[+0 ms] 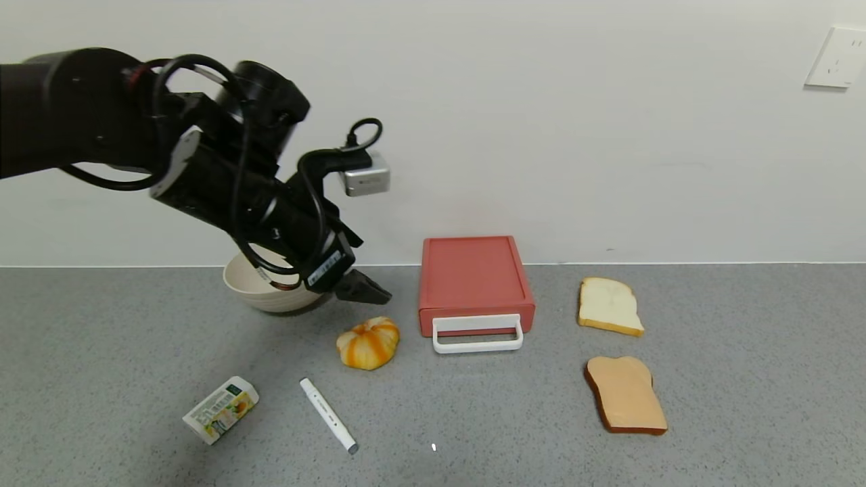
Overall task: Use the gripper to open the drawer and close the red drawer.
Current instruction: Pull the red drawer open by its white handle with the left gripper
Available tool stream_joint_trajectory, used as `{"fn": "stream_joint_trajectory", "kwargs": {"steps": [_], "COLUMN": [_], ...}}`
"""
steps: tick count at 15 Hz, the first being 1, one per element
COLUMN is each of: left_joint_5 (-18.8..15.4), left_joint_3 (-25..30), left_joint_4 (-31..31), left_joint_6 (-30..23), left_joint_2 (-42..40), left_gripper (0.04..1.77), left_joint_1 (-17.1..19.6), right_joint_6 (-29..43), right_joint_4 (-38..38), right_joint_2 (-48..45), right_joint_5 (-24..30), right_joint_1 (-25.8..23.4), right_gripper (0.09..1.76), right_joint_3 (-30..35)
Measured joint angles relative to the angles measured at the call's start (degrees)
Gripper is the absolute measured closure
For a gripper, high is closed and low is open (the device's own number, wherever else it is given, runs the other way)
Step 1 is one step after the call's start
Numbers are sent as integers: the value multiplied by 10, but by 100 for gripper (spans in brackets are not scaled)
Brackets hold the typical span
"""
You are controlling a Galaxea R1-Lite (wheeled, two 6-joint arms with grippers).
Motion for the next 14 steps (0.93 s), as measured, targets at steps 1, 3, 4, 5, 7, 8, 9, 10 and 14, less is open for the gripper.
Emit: {"fn": "stream_joint_trajectory", "kwargs": {"steps": [1, 3, 4, 5, 7, 8, 9, 10, 14], "left_joint_5": [-1, -1, -1, 0, 0, 0, 1, 3, 8], "left_joint_3": [-31, -56, -60, -63, -65, -67, -68, -69, -70], "left_joint_4": [25, 40, 42, 44, 45, 41, 38, 34, 18], "left_joint_6": [45, 117, 127, 131, 136, 137, 137, 137, 137], "left_joint_2": [32, 77, 94, 109, 132, 144, 156, 168, 210], "left_gripper": [8, 8, 8, 8, 8, 8, 8, 8, 8], "left_joint_1": [-16, -44, -57, -69, -88, -97, -106, -114, -131], "right_joint_6": [0, 0, 0, 0, 0, 0, 0, 0, 0], "right_joint_4": [0, 0, 0, 0, 0, 0, 0, 0, 0], "right_joint_2": [0, 0, 0, 0, 0, 0, 0, 0, 0], "right_joint_5": [0, 0, 0, 0, 0, 0, 0, 0, 0], "right_joint_1": [0, 0, 0, 0, 1, 1, 1, 1, 1], "right_gripper": [14, 14, 14, 14, 14, 14, 14, 14, 14], "right_joint_3": [0, 0, 0, 0, 0, 0, 0, 0, 0]}}
